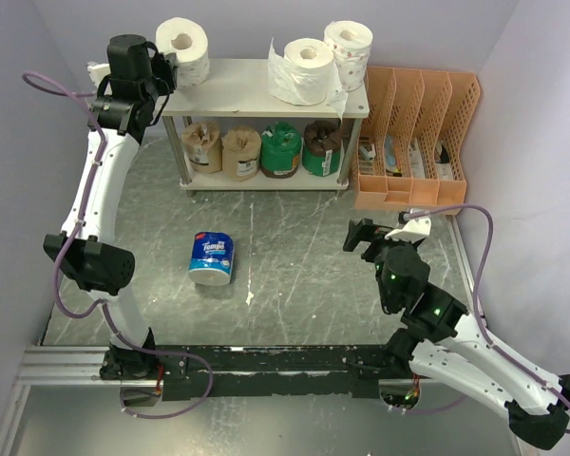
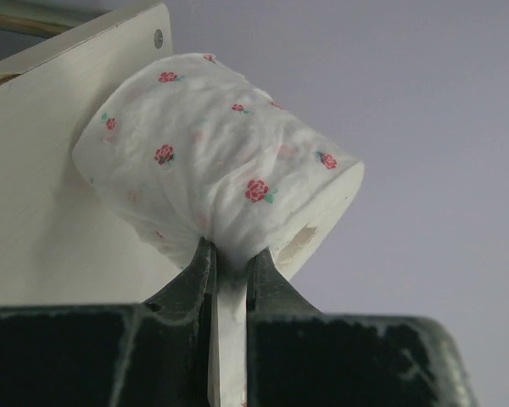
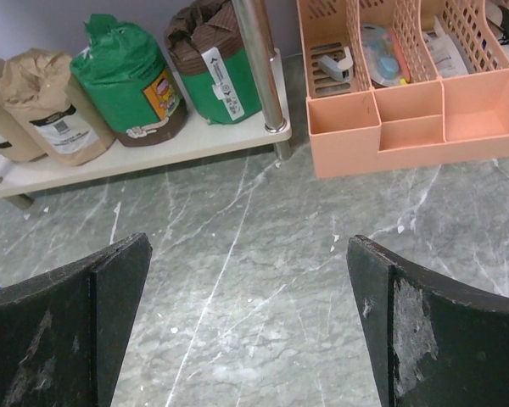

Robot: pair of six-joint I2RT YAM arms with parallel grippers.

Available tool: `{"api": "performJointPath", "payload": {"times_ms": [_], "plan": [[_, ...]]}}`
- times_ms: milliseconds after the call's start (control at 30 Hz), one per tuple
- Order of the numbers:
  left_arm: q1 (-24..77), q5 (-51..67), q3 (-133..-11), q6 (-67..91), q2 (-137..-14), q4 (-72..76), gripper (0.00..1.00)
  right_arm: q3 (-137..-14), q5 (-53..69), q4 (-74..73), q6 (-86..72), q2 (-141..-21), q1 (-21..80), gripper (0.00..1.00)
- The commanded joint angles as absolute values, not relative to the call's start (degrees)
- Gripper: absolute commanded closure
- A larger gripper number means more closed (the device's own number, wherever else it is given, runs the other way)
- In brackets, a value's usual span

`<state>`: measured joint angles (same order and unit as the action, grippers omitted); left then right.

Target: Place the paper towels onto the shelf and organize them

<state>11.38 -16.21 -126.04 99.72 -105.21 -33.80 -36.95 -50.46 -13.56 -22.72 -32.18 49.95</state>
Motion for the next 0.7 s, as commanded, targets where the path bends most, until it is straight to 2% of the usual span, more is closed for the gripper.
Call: {"api": "performJointPath", "payload": {"times_ms": [0, 67, 100, 133, 200, 233, 300, 400, 533, 667], "plan": [[11.7, -16.8, -127.3, 98.2, -101.3, -30.5, 0.93, -36.7, -50.8, -12.7, -23.6, -32.9, 50.1, 0.0], [11.7, -18.0, -125.6, 96.8, -99.9, -29.3, 0.93, -36.8, -50.9, -13.0, -23.8, -33.2, 50.1, 0.0], [11.6, -18.4, -124.7, 96.4, -99.2, -28.7, 0.9, -36.8, -50.9, -13.0, -23.8, -33.1, 50.1, 0.0], [11.6, -18.8, -123.7, 95.9, -98.4, -28.0, 0.82, -36.7, -51.0, -13.0, -23.9, -33.1, 50.1, 0.0], [11.6, -19.0, -122.8, 95.3, -98.0, -27.6, 0.52, -36.7, -51.0, -12.9, -23.9, -32.9, 50.1, 0.0], [11.6, -18.8, -122.5, 95.2, -97.8, -27.3, 0.46, -36.7, -50.9, -12.9, -23.9, -33.0, 50.1, 0.0], [11.6, -18.2, -122.2, 95.1, -97.6, -27.2, 0.39, -36.9, -50.9, -13.1, -24.0, -33.2, 50.1, 0.0], [11.6, -17.0, -121.3, 94.9, -96.7, -26.7, 0.0, -37.1, -51.2, -13.5, -24.2, -33.4, 50.1, 0.0], [11.6, -13.2, -118.1, 91.0, -93.1, -24.8, 0.02, -37.4, -51.1, -13.9, -24.1, -33.4, 50.1, 0.0], [11.6, 0.8, -111.4, 65.3, -86.4, -15.8, 0.02, -37.8, -51.3, -14.7, -24.2, -32.8, 50.1, 0.0]]}}
